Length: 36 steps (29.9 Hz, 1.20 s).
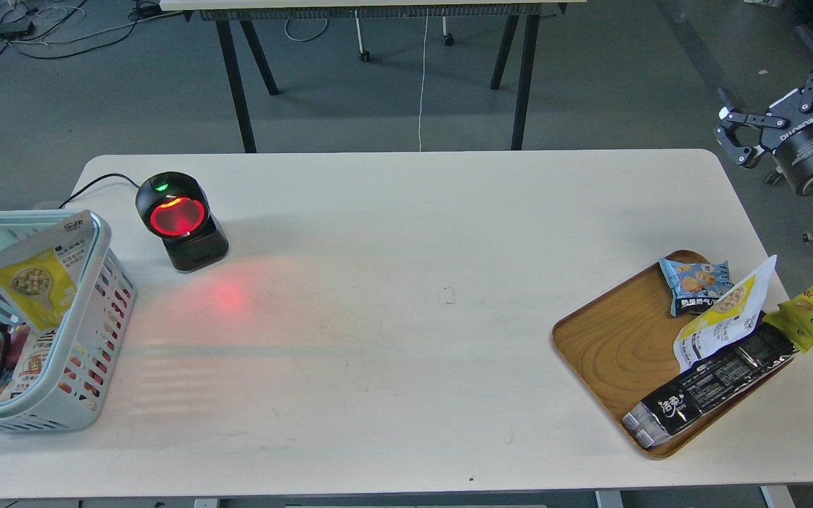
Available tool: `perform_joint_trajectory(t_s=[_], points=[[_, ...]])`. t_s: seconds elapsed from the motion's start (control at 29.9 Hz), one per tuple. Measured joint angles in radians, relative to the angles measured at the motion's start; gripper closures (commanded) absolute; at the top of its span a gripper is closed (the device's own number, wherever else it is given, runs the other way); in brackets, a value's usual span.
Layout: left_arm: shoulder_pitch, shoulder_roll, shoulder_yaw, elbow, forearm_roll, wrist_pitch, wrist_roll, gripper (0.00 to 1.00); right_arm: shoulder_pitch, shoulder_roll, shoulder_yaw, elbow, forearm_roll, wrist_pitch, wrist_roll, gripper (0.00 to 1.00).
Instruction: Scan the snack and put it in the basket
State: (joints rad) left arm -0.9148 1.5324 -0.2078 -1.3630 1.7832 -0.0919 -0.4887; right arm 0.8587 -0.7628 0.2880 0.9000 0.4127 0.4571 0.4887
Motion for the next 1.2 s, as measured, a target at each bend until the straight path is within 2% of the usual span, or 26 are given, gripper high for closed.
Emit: perform_joint_trajectory(t_s=[0.23, 0.5, 0.6, 0.77, 0.84, 0.9, 0.94, 1.0, 1.07, 1.14, 1.2], points=[[-0.032, -0.069, -0.071, 0.037, -0.541, -0.065, 0.001, 0.00, 0.017, -0.003, 0.051, -0.009, 0.000, -0.005, 0.000, 0.01], [-0.093, -0.286, -0.192, 0.136, -0.978, -0.269, 0.000, 0.00, 0.040, 0.013, 0.146, -0.093, 0.000, -0.019, 0.000, 0.02], [-0.094, -0.411, -0.235, 0.228, -1.163, -0.301, 0.000, 0.00, 0.062, 0.032, 0.182, -0.126, 0.000, -0.011, 0.000, 0.02], [-0.096, -0.645, -0.262, 0.485, -1.461, -0.385, 0.000, 0.00, 0.067, 0.072, 0.236, -0.141, 0.000, -0.009, -0.002, 0.02], [-0.098, -0.738, -0.281, 0.593, -1.557, -0.393, 0.000, 0.00, 0.068, 0.093, 0.258, -0.157, 0.000, -0.009, -0.023, 0.01], [-0.099, -0.824, -0.319, 0.694, -1.638, -0.396, 0.000, 0.00, 0.068, 0.126, 0.282, -0.189, 0.000, -0.007, -0.062, 0.01], [-0.101, -0.868, -0.347, 0.748, -1.678, -0.396, 0.013, 0.00, 0.068, 0.147, 0.297, -0.218, 0.000, -0.006, -0.089, 0.01], [-0.105, -0.949, -0.406, 0.842, -1.747, -0.396, 0.068, 0.00, 0.068, 0.192, 0.333, -0.273, 0.000, 0.003, -0.141, 0.01], [-0.107, -1.040, -0.477, 0.925, -1.818, -0.396, 0.146, 0.00, 0.068, 0.257, 0.367, -0.351, 0.001, 0.021, -0.188, 0.01], [-0.107, -1.105, -0.540, 0.982, -1.869, -0.397, 0.207, 0.00, 0.068, 0.307, 0.379, -0.407, 0.001, 0.028, -0.206, 0.01], [-0.107, -1.150, -0.596, 1.024, -1.908, -0.397, 0.242, 0.00, 0.068, 0.340, 0.386, -0.451, 0.001, 0.031, -0.213, 0.01]])
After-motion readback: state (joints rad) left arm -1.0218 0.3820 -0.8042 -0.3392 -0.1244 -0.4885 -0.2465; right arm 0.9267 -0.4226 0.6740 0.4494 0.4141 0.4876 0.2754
